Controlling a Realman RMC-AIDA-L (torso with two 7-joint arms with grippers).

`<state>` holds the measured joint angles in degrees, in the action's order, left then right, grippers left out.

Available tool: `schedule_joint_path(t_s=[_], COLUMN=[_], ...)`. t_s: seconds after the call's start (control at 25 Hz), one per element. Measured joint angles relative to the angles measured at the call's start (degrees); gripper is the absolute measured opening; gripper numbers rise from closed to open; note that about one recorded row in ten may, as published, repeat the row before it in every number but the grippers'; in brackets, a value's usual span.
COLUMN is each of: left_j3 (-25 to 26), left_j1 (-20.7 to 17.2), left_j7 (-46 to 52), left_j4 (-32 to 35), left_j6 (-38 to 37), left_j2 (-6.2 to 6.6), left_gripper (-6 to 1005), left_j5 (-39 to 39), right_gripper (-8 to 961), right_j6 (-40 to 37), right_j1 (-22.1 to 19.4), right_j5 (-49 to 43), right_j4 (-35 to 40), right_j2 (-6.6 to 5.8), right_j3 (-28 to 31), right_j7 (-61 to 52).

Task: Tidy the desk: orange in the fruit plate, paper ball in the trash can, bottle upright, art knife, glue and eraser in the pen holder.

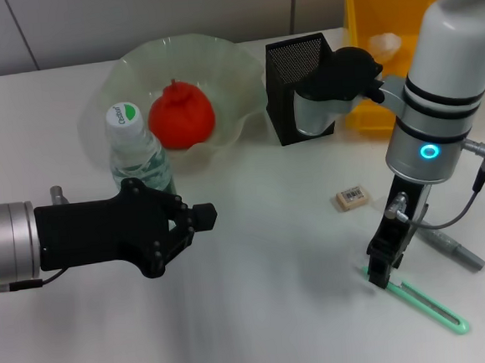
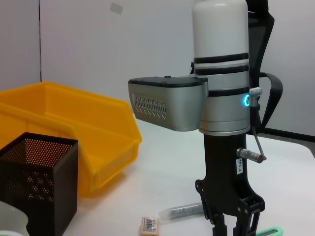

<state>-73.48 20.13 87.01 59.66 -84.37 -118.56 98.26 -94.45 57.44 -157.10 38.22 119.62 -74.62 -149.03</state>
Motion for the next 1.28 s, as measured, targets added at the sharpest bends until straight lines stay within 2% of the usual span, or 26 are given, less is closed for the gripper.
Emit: schedule_joint_path(t_s=[1.28], left_j3=[0.0], left_j1=[-0.4], left_j7=[-0.1], left_j4=[-0.1], left_j6=[-0.2], left_j2=[0.0], left_gripper=[4], left_j5=[0.0], right_gripper=[299], right_j6=[0.0], right_j1=[0.2], right_j5=[0.6], right_j4=[-1.2], right_j2=[0.0], right_j3=[-0.6], right_j7=[0.0])
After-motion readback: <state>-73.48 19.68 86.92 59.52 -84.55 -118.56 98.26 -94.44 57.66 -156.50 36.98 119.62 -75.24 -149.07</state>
